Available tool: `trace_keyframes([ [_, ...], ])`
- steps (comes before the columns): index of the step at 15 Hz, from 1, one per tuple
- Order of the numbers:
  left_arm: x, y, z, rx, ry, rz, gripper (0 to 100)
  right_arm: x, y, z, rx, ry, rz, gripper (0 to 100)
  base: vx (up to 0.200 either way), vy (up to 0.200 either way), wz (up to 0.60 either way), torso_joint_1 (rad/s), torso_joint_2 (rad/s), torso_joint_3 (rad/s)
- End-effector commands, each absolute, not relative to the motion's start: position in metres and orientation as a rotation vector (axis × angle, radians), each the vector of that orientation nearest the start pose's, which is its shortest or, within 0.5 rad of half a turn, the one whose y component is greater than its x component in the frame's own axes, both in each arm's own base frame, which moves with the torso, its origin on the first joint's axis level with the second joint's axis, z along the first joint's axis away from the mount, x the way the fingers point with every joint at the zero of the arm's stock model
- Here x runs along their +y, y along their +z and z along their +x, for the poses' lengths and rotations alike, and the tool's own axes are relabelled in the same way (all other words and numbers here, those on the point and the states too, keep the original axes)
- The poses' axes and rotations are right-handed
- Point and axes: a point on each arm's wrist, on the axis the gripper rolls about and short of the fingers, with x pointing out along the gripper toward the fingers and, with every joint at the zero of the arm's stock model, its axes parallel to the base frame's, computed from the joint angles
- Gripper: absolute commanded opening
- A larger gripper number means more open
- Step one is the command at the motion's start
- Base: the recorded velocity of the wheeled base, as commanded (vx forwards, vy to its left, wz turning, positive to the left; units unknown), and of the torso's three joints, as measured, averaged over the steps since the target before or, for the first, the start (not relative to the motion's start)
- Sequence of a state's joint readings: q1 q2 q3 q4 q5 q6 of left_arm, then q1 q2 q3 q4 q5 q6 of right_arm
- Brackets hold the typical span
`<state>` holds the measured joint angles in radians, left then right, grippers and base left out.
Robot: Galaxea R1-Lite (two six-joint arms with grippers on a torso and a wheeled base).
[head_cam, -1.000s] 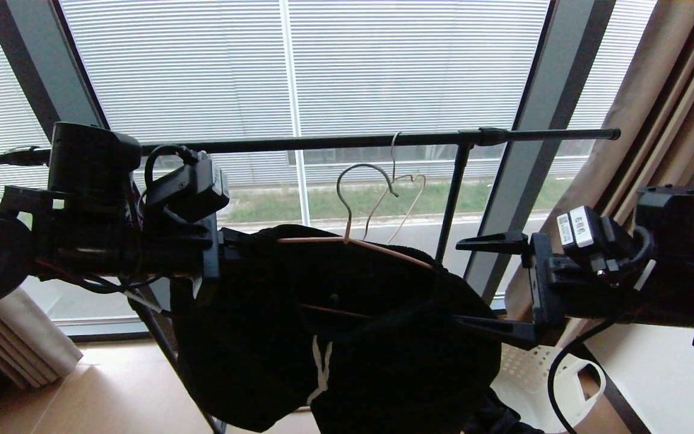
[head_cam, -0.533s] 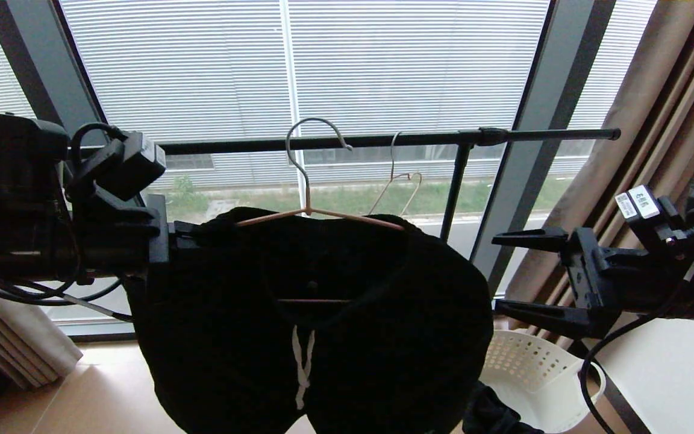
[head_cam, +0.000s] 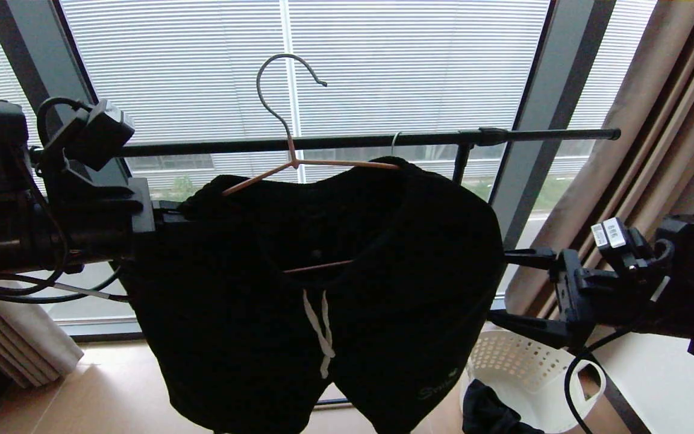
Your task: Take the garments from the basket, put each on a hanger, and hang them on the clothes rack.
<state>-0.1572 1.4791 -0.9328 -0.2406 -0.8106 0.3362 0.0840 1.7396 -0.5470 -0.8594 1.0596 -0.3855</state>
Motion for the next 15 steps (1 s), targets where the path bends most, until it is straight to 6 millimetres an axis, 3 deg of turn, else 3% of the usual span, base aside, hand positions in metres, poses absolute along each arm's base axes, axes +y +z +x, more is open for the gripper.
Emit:
trace_keyframes([
  [1,-0.056,0.239,0.245,0.147,-1.000,0.202,0,0.045,0.107,0.283,0.143,1.178,-0.147,100,0.000,0.000,0.00,0.000,0.00,0.000],
  [6,-0.055,0.240,0.243,0.141,-0.997,0.195,0,0.061,0.076,0.297,0.202,1.205,-0.131,100,0.000,0.000,0.00,0.000,0.00,0.000],
  [10,-0.054,0.243,0.239,0.136,-0.991,0.175,0,0.076,0.062,0.302,0.259,1.191,-0.129,100,0.000,0.000,0.00,0.000,0.00,0.000],
  [11,-0.053,0.245,0.237,0.134,-0.988,0.167,0,0.076,0.063,0.302,0.261,1.188,-0.124,0,0.000,0.000,0.00,0.000,0.00,0.000],
  [15,-0.046,0.244,0.236,0.144,-0.960,0.152,0,0.070,0.069,0.303,0.258,1.163,-0.108,0,0.000,0.000,0.00,0.000,0.00,0.000],
])
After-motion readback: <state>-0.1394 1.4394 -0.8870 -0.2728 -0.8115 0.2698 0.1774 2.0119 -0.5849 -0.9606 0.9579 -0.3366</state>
